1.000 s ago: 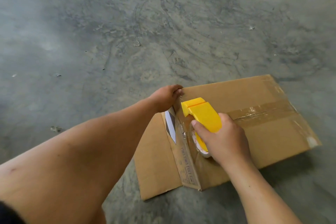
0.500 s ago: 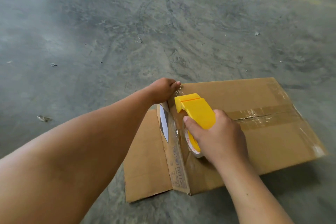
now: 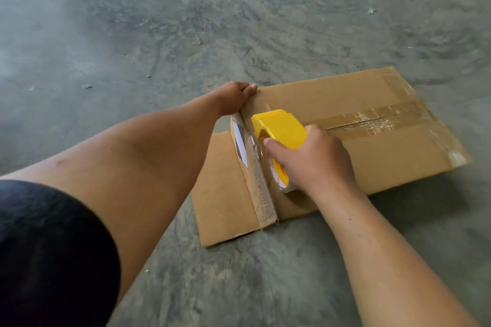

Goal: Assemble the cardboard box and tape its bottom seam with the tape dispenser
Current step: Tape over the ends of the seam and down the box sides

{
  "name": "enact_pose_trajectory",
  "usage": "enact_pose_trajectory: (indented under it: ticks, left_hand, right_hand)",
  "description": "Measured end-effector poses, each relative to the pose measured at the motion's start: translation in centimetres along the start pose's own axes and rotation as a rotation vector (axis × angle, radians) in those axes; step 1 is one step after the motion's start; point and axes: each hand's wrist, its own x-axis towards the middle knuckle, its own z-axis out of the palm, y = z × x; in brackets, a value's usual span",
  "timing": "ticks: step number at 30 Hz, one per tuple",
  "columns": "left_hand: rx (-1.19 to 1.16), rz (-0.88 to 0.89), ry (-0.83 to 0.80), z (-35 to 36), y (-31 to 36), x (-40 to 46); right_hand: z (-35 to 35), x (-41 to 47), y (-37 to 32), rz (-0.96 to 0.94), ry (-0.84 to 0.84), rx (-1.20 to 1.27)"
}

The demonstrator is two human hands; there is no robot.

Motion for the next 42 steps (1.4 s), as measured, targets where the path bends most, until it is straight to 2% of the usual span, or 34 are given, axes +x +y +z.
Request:
enact_pose_trajectory:
  ticks: [14, 18, 22, 28, 34, 42]
  left_hand:
    - [-0.044, 0.013, -0.036, 0.4, -0.8, -0.1]
    - [-0.070, 0.068, 0.048, 0.9, -1.3, -0.2]
    - [0.123, 0.224, 0.154, 1.0, -1.4, -0.5]
    - [0.553, 0.442, 0.008, 1.7, -1.7, -2.4]
    - [0.495, 0.599, 0.044, 4.8, -2.6, -6.0]
    - [0.443, 0.570, 0.016, 4.9, -2.5, -5.1]
  right_hand:
    - [-0.4, -3.9, 3.2, -0.018, 0.024, -0.018]
    - [-0.2, -3.7, 3.2, -0.031, 0.027, -0.019]
    - [-0.2, -3.4, 3.2, -0.027, 0.047, -0.034]
    - [-0.1, -2.8, 2.6, -0.001, 0.057, -0.020]
    - [-0.3, -3.6, 2.7, -0.005, 0.064, 0.011]
    - [-0.6, -2.6, 2.2, -0.011, 0.037, 0.024]
